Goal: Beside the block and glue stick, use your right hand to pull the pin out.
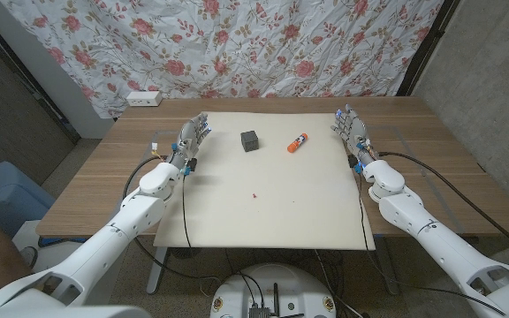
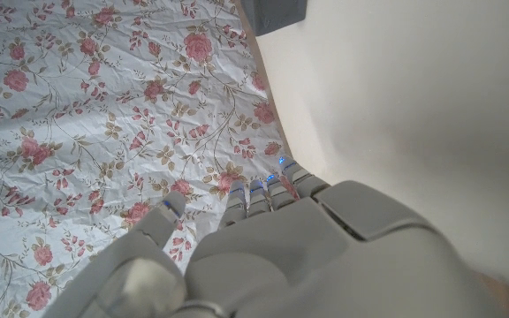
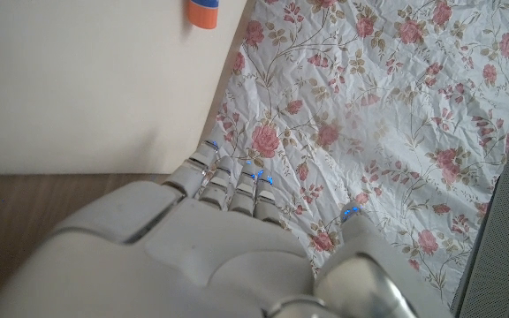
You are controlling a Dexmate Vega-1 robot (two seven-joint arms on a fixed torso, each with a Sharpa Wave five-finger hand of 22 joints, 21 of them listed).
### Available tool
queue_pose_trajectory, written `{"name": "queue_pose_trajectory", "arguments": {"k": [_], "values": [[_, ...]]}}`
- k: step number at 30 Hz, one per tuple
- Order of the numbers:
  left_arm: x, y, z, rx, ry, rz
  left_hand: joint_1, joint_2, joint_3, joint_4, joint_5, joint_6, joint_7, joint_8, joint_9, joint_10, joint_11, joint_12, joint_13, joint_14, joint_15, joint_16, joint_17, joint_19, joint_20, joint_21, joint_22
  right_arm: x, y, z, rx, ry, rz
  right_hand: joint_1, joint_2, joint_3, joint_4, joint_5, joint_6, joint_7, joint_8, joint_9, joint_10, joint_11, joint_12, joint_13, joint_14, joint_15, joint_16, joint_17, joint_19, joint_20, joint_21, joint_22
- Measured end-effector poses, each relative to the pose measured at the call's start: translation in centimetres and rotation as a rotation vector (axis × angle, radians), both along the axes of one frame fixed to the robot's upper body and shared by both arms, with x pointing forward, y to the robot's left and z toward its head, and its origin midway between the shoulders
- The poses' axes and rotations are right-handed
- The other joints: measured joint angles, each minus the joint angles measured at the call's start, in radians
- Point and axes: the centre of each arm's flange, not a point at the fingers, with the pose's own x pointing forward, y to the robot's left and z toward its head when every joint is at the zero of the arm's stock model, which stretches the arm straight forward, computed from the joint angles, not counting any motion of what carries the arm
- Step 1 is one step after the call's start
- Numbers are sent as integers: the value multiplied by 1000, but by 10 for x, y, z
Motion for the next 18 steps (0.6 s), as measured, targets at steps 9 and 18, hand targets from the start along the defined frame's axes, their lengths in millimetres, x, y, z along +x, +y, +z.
{"name": "queue_pose_trajectory", "arguments": {"k": [9, 18], "values": [[-18, 1, 3, 70, -21, 40, 6, 6, 12, -4, 0, 21, -7, 0, 0, 18, -11, 2, 0, 19, -4, 0, -1, 9, -2, 0, 0, -4, 2, -5, -8, 1, 2, 0, 0, 4, -4, 0, 16, 2, 0, 0, 9, 2, 4, -7, 0, 0, 0, -9, 4, -4, 0, 0], [-34, -5, 1, 136, -38, 78, 9, 9, 28, -6, 0, 32, -7, 0, 0, 33, -22, 2, 0, 32, -4, 0, -3, 18, -3, 0, 0, -10, -2, -7, -22, 0, -3, 0, 0, 6, -13, 0, 18, 4, 0, 0, 9, 2, 4, -11, 5, -5, 0, -17, -4, -11, 0, 0]]}}
